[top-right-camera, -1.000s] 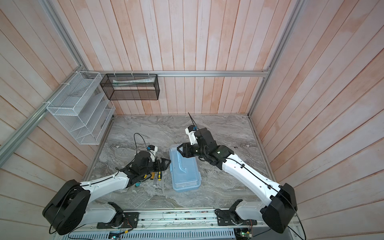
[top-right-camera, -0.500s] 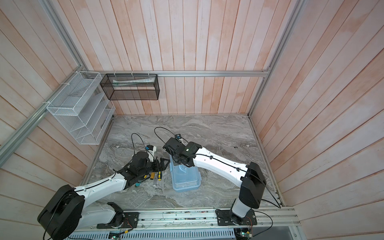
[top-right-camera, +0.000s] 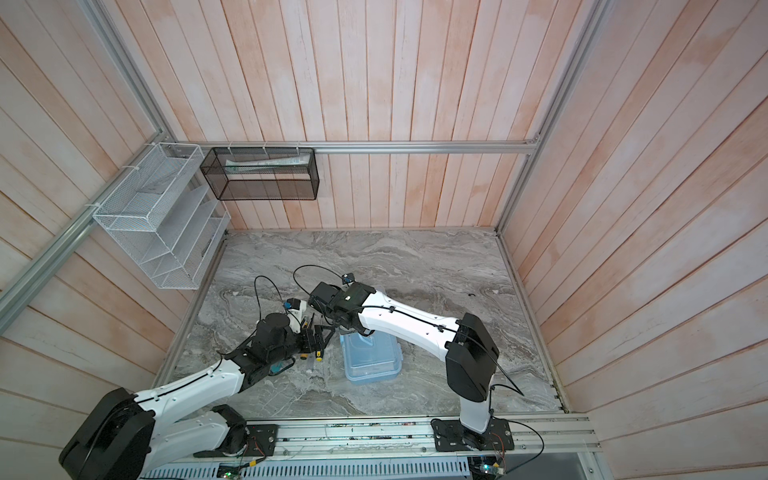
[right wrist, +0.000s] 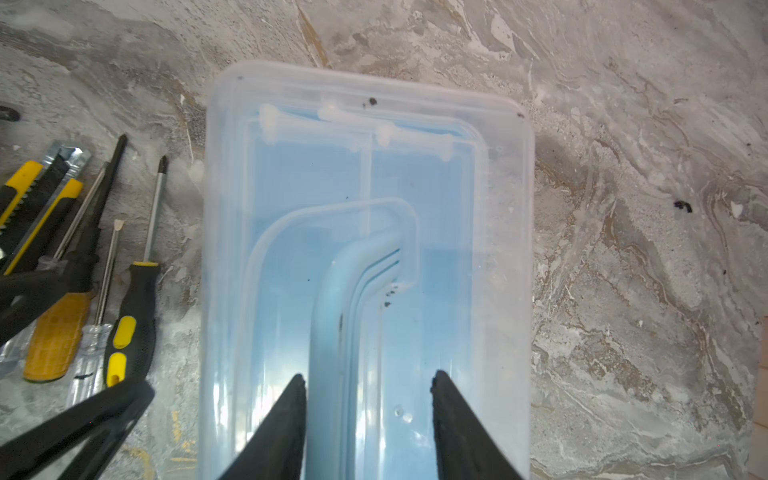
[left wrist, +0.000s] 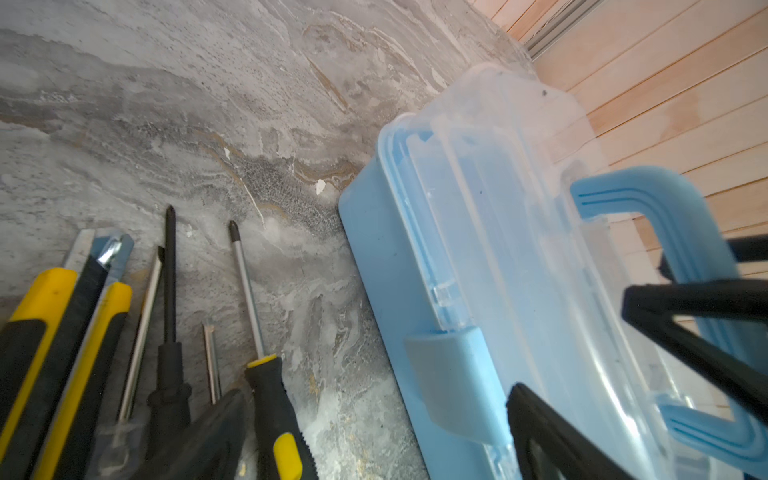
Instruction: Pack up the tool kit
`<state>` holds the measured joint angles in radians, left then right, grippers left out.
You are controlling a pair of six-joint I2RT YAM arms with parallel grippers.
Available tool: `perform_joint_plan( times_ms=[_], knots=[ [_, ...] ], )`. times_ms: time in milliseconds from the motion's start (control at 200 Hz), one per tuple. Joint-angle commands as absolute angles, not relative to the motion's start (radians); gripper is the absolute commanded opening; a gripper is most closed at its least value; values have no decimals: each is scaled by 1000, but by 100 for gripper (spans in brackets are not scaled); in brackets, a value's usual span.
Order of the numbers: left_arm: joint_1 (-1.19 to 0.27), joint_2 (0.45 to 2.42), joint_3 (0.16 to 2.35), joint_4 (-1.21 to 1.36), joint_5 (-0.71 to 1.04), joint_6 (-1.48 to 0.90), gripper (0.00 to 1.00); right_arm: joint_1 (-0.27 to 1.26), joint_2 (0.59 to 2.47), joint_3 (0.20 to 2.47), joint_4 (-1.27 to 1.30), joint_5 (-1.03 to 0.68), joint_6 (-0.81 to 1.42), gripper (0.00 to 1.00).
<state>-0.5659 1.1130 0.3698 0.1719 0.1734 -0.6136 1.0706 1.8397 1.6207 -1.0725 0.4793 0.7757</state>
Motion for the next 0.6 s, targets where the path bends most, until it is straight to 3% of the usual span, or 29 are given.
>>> perform_joint_plan(
  times_ms=[0, 595],
  knots=[
    [-568, 1065, 340, 173, 142, -614, 100, 1071, 1848, 1645, -1113, 513, 804, 36],
    [-568, 825, 264, 150, 87, -635, 100, 1015, 1678, 1448, -941, 461, 825, 3]
  ],
)
